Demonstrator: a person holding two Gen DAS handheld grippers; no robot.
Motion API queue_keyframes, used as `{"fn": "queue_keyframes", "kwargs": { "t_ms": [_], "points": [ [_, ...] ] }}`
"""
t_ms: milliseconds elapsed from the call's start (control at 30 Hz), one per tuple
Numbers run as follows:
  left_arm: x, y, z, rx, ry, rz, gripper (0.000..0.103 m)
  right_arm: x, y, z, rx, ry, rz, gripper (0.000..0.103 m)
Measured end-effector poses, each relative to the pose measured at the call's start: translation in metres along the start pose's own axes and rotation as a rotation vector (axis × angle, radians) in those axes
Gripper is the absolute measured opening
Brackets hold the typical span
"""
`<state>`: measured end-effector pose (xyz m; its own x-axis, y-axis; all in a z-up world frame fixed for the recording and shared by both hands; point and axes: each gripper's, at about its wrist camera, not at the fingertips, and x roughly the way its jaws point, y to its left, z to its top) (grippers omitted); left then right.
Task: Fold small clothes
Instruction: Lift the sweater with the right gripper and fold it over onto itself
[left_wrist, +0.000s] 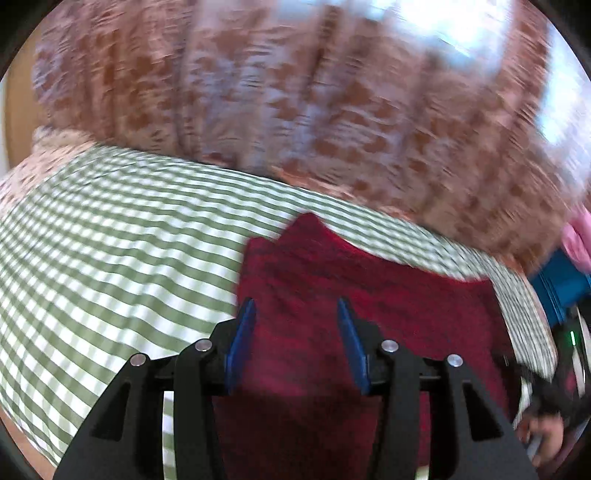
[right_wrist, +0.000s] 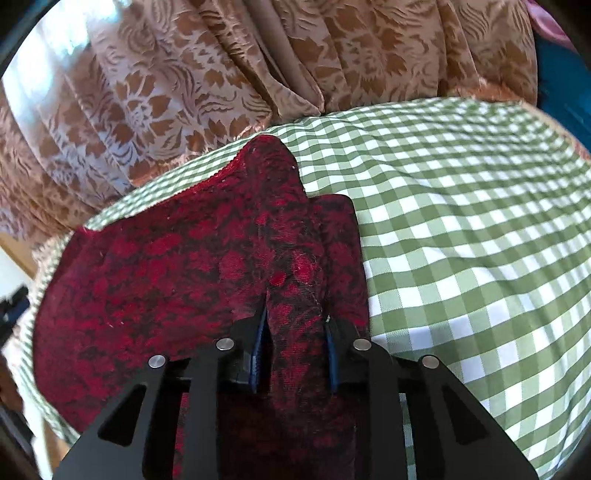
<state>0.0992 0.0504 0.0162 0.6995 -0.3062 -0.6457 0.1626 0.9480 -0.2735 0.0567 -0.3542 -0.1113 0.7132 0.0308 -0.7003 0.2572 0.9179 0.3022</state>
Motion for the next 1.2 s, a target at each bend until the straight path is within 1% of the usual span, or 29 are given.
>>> {"fn": "queue_keyframes", "kwargs": {
  "t_ms": [33, 67, 100, 133, 167, 200, 233, 267, 300, 333, 433, 500, 667, 700, 767, 833, 867, 933, 967, 1033, 1100, 1200],
  "points": [
    [-0.002, -0.007, -0.005, 0.018, 0.008, -0.022, 0.045, -0.001, -0.002, 0.0, 0.01, 0.003, -0.007, 0.042],
    [-0.002, -0.014, -0.008, 0.032, 0.016, -0.042, 0.045, -0.003, -0.004, 0.0, 0.015, 0.004, -0.016, 0.056],
    [-0.003, -0.021, -0.011, 0.047, 0.024, -0.063, 0.045, -0.004, -0.007, -0.001, 0.023, 0.01, -0.024, 0.066],
    [-0.003, -0.031, -0.015, 0.064, 0.035, -0.085, 0.045, -0.005, -0.012, -0.001, 0.048, 0.018, -0.007, 0.067],
    [-0.002, -0.038, -0.018, 0.079, 0.046, -0.101, 0.045, -0.007, -0.019, -0.003, 0.079, 0.025, 0.032, 0.067],
    [-0.002, -0.048, -0.023, 0.1, 0.057, -0.107, 0.045, -0.008, -0.023, -0.004, 0.095, 0.028, 0.053, 0.069],
    [-0.001, -0.053, -0.026, 0.113, 0.065, -0.107, 0.045, -0.01, -0.027, -0.007, 0.113, 0.033, 0.079, 0.072],
    [0.001, -0.059, -0.029, 0.125, 0.077, -0.109, 0.045, -0.011, -0.032, -0.009, 0.133, 0.043, 0.102, 0.077],
    [0.004, -0.063, -0.03, 0.13, 0.092, -0.116, 0.045, -0.012, -0.035, -0.012, 0.153, 0.051, 0.124, 0.078],
    [0.007, -0.067, -0.032, 0.134, 0.107, -0.123, 0.045, -0.012, -0.04, -0.015, 0.183, 0.066, 0.164, 0.078],
    [0.015, -0.075, -0.037, 0.14, 0.134, -0.114, 0.045, -0.011, -0.05, -0.025, 0.252, 0.104, 0.264, 0.082],
    [0.02, -0.079, -0.039, 0.145, 0.148, -0.107, 0.046, -0.012, -0.052, -0.03, 0.268, 0.126, 0.333, 0.085],
    [0.03, -0.08, -0.041, 0.14, 0.177, -0.101, 0.048, -0.012, -0.046, -0.043, 0.255, 0.178, 0.429, 0.087],
    [0.03, -0.079, -0.041, 0.135, 0.179, -0.098, 0.048, -0.011, -0.045, -0.044, 0.253, 0.183, 0.442, 0.087],
    [0.025, -0.08, -0.038, 0.119, 0.158, -0.103, 0.047, -0.01, -0.045, -0.046, 0.262, 0.178, 0.454, 0.087],
    [0.019, -0.085, -0.035, 0.124, 0.143, -0.134, 0.047, -0.01, -0.045, -0.047, 0.274, 0.177, 0.465, 0.087],
    [0.02, -0.089, -0.035, 0.144, 0.153, -0.133, 0.047, -0.01, -0.045, -0.045, 0.274, 0.177, 0.465, 0.087],
    [0.029, -0.097, -0.037, 0.169, 0.179, -0.121, 0.046, -0.01, -0.046, -0.045, 0.267, 0.173, 0.457, 0.083],
    [0.033, -0.099, -0.038, 0.172, 0.191, -0.119, 0.046, -0.01, -0.045, -0.046, 0.263, 0.171, 0.449, 0.079],
    [0.044, -0.101, -0.043, 0.184, 0.212, -0.1, 0.046, -0.011, -0.044, -0.047, 0.268, 0.172, 0.456, 0.066],
    [0.05, -0.097, -0.045, 0.159, 0.226, -0.105, 0.046, -0.013, -0.04, -0.046, 0.252, 0.169, 0.461, 0.053],
    [0.052, -0.094, -0.045, 0.138, 0.23, -0.115, 0.046, -0.02, -0.03, -0.039, 0.227, 0.153, 0.47, 0.044]
  ]
}}
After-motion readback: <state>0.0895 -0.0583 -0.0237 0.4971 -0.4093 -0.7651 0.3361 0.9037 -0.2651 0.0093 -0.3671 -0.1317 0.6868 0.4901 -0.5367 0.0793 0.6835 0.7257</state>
